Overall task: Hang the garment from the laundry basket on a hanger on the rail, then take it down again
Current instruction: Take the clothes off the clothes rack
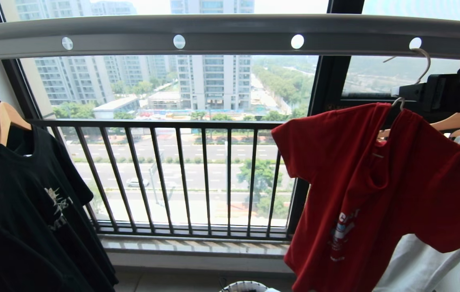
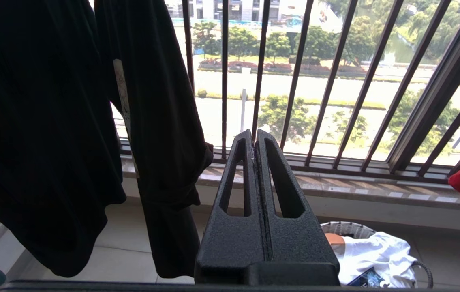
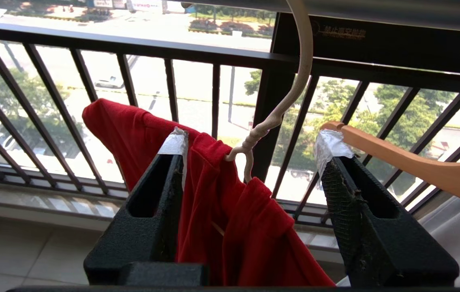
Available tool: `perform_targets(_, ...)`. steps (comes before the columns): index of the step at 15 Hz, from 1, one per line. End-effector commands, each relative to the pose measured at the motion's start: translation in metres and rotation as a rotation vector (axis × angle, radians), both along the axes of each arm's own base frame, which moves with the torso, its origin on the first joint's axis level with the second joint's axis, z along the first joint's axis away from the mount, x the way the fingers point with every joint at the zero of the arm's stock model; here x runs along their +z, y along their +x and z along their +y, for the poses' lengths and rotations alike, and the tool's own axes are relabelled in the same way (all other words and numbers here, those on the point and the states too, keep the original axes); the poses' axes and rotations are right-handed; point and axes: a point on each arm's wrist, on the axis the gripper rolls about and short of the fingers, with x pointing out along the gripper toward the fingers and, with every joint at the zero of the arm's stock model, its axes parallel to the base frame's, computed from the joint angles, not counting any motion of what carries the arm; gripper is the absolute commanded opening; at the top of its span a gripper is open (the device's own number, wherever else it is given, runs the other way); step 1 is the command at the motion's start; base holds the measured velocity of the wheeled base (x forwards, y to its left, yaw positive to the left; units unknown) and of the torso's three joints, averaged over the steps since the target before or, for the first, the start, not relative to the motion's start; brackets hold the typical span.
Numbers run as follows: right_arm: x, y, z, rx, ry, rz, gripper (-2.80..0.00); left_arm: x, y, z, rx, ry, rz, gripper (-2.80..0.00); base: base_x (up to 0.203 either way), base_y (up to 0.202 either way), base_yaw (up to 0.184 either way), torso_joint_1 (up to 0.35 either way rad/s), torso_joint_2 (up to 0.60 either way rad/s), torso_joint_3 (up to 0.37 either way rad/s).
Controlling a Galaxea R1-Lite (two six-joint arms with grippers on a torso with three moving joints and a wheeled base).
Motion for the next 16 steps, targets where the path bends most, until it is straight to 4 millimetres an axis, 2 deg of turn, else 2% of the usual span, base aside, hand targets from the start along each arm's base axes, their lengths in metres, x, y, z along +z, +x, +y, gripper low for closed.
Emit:
perform_targets(1,-0.001,0.007,0.001,0.002,-0.002,0.004,-2.8,0.0,0.0,0.0,0.001,-0.001,-0.001,-2.8,0.0,0.0,0.0,0.0,0.0,0.0)
perform_targets(7,0.0,0.014,0.002,0.003,-0.007,-0.011,-2.8,0.0,0.0,0.0,0.001,0.001,0.001,-2.8,0.0,0.0,0.0,0.0,0.0,0.0)
perform_targets(16,0.006,0.001,0.002,0.008,-0.005,-0.033,-2.8,0.0,0.0,0.0,0.001,0.001,0.001,-2.8,0.0,0.0,0.0,0.0,0.0,0.0)
